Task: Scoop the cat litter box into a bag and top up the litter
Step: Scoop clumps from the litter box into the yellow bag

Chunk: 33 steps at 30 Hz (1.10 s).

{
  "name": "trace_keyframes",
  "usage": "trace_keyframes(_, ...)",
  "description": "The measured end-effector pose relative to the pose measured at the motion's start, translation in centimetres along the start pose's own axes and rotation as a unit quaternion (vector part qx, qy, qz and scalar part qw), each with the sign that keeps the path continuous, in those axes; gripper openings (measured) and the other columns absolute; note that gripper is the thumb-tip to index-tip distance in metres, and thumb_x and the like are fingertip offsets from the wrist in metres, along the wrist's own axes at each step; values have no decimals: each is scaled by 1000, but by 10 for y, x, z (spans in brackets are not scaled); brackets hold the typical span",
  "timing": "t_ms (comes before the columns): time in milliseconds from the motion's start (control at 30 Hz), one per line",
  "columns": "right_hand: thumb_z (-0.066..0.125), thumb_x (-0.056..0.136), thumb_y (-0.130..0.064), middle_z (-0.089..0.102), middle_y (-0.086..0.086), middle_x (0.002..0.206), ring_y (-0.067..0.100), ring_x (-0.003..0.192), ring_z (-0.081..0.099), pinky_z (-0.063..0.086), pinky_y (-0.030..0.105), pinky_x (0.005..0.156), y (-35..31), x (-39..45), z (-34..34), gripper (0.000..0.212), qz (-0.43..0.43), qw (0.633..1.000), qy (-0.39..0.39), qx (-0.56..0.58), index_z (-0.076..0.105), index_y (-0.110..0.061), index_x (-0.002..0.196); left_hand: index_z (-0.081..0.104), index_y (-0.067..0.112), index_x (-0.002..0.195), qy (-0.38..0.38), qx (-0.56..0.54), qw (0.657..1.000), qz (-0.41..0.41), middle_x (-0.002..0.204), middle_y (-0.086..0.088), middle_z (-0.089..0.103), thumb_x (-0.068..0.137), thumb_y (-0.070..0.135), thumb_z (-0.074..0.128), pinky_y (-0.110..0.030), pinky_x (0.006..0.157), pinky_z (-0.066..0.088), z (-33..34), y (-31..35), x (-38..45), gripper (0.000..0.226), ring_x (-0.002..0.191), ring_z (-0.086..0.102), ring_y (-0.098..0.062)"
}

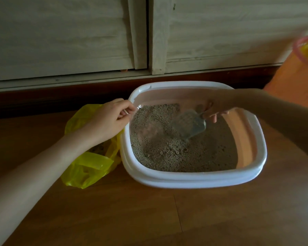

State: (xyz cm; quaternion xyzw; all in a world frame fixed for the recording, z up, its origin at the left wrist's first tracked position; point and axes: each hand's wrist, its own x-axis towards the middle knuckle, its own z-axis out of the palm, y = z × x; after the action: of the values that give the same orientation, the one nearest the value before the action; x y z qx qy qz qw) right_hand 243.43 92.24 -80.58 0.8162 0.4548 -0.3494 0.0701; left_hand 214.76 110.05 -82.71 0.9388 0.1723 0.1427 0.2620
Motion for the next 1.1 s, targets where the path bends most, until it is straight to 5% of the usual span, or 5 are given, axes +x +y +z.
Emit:
trace_keyframes(133,66,88,-28,64,-6,58,5,37,39,34,18,40,63,-9,-10,19,91,995,-19,22,74,-18,75,65,13,101,-1,-6,1000,-3,97,1,58,88,6,56,-35,77,52,2,0,2,17,88,58,-14)
trace_keyframes(267,66,88,-24,65,1,63,5,37,39,33,17,37,98,-14,1,17,136,985,-84,66,76,-12,81,65,14,103,-1,0,1000,-1,98,1,58,88,6,56,-34,77,52,2,0,2,18,88,58,-14)
trace_keyframes(567,62,91,-26,55,-9,42,1,32,38,32,16,40,73,11,56,26,57,994,-90,36,66,-16,67,65,14,103,1,-1,1000,-1,97,1,59,87,5,56,-36,77,52,4,-1,2,19,87,59,-15)
trace_keyframes(1100,58,93,-26,58,-6,53,2,36,41,36,15,39,34,38,103,27,-40,985,-60,155,69,-8,78,64,17,101,-3,-13,1000,4,93,6,56,89,11,57,-38,74,52,10,-7,5,15,83,59,-12)
